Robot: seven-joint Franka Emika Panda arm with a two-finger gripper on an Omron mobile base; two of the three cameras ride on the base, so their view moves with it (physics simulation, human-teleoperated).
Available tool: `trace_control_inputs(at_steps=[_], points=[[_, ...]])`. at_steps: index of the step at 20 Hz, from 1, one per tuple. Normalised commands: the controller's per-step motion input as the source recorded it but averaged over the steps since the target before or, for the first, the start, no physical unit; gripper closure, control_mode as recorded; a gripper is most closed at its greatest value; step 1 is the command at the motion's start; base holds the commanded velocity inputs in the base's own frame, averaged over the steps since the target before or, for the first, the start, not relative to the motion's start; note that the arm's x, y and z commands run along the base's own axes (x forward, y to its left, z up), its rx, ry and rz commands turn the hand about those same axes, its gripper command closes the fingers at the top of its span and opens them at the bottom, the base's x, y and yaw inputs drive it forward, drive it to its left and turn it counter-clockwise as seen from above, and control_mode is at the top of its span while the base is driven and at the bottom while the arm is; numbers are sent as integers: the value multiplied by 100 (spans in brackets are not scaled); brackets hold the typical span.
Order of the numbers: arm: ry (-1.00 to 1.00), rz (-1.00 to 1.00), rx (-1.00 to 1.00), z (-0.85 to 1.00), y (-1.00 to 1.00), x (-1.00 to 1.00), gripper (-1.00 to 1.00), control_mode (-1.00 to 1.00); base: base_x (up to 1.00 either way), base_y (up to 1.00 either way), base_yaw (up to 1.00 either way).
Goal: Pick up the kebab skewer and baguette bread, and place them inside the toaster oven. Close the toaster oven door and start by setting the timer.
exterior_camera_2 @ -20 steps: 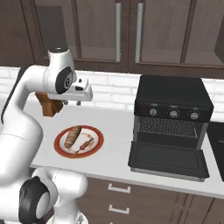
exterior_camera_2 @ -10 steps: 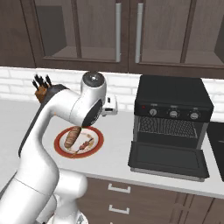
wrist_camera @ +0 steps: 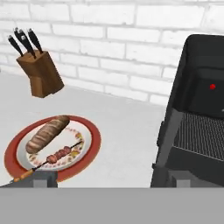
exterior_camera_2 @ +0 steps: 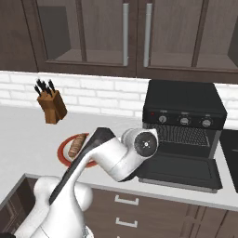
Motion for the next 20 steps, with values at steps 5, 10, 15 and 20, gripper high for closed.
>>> trace_control_inputs(at_steps=[5, 10, 15, 20], points=[[-29, 0, 1, -40, -99, 4, -100, -100, 0, 0, 0], [-27, 0, 4, -3, -70, 30, -100, -100, 0, 0, 0], [-13, 0, 9, 0, -39, 43, -100, -100, 0, 0, 0], [0, 1, 9, -11, -24, 47, -100, -100, 0, 0, 0]])
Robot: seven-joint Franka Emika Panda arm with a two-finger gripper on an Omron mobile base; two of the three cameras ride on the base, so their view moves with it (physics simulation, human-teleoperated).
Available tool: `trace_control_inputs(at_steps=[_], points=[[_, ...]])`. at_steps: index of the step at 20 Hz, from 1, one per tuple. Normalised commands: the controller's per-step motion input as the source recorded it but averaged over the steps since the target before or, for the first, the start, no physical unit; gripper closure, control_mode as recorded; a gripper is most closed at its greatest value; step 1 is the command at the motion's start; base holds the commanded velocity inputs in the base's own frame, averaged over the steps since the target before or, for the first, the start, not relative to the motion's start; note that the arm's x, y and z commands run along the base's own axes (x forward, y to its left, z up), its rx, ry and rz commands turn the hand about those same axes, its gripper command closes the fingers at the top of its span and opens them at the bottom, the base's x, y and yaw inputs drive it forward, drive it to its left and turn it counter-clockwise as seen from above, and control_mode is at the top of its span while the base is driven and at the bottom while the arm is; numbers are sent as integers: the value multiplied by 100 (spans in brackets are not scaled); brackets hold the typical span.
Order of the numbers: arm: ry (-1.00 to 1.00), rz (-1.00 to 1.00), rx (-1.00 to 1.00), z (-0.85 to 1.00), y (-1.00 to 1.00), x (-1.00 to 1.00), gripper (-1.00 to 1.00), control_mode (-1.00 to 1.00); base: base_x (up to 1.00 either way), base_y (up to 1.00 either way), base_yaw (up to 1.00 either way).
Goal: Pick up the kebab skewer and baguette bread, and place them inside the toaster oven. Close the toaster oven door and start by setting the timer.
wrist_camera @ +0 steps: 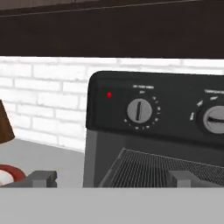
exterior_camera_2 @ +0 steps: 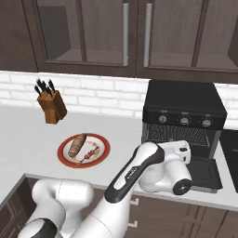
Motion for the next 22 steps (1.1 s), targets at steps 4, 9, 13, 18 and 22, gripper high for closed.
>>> trace_control_inputs(at_steps=[4, 9, 13, 18, 22], points=[[0, 4, 6, -18, -10, 79, -100, -100, 0, 0, 0], [0, 2, 4, -50, -1, 71, -100, -100, 0, 0, 0], [0, 1, 1, -45, -13, 59, -100, -100, 0, 0, 0], [-1, 1, 1, -14, -37, 57, -100, -100, 0, 0, 0], [-1, 1, 0, -33, -42, 23, -100, -100, 0, 0, 0]])
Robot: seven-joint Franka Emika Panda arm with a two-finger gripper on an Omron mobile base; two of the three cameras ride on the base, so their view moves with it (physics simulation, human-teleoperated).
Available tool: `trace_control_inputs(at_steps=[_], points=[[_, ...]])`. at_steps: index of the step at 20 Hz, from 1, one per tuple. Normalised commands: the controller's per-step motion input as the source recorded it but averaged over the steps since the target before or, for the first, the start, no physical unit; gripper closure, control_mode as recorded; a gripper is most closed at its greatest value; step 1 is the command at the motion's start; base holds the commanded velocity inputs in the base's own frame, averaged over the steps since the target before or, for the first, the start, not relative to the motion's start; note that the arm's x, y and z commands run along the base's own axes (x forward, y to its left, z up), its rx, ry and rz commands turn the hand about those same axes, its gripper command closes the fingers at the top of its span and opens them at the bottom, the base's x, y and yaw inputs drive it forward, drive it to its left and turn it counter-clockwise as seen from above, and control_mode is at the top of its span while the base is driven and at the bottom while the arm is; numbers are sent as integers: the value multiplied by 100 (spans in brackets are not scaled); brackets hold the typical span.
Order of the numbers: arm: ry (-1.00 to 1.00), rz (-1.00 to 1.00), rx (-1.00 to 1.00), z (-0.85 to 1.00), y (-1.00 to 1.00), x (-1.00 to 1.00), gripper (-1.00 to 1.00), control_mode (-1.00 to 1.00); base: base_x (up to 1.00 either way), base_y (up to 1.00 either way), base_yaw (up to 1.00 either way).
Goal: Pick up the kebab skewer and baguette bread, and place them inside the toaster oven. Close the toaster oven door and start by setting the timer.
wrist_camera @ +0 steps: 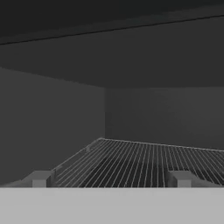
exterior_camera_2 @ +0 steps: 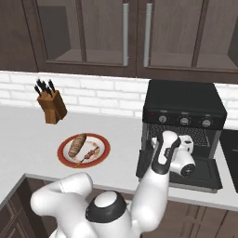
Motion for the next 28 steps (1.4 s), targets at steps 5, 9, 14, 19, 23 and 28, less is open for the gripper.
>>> trace_control_inputs(at_steps=[5, 9, 14, 19, 23, 28], points=[[0, 0, 0, -30, -21, 34, -100, -100, 0, 0, 0], [-2, 0, 0, -8, -22, 31, -100, -100, 0, 0, 0], [-1, 0, 0, -25, -18, 28, -100, -100, 0, 0, 0], [0, 0, 0, -39, -9, 29, -100, -100, 0, 0, 0], [3, 0, 0, -60, -16, 4, -100, -100, 0, 0, 0], [7, 0, -1, -92, -16, -29, -100, -100, 0, 0, 0]])
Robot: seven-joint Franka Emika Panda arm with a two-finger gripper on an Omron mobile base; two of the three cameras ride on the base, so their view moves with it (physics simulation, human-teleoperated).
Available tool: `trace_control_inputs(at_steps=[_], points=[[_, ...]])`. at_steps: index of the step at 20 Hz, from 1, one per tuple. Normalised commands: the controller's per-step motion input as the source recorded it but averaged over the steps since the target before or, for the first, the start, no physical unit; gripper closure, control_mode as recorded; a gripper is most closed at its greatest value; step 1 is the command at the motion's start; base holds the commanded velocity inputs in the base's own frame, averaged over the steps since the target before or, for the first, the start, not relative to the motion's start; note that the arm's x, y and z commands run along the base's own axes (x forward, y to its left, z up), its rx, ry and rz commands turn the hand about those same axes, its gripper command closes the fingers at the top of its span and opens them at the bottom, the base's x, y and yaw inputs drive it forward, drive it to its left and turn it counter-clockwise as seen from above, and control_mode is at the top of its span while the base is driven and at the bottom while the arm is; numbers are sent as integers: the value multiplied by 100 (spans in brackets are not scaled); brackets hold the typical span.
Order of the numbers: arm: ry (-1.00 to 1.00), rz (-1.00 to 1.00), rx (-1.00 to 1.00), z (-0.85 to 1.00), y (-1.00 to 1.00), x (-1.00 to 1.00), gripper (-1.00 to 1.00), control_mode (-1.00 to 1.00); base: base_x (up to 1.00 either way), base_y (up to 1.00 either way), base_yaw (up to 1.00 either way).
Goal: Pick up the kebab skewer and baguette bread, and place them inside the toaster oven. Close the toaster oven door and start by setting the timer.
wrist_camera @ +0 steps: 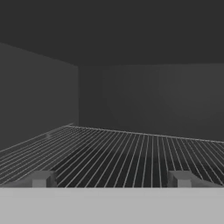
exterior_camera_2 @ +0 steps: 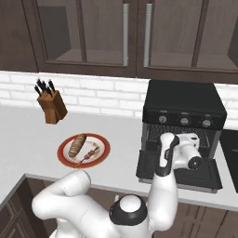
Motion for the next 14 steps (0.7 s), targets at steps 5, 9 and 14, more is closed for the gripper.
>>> trace_control_inputs(at_steps=[5, 9, 14], points=[[5, 0, -3, -92, -15, -74, -100, -100, 0, 0, 0], [5, 0, -6, -67, -15, -100, -100, -100, 0, 0, 0], [19, 1, -5, -45, -14, -100, -100, -100, 0, 0, 0]])
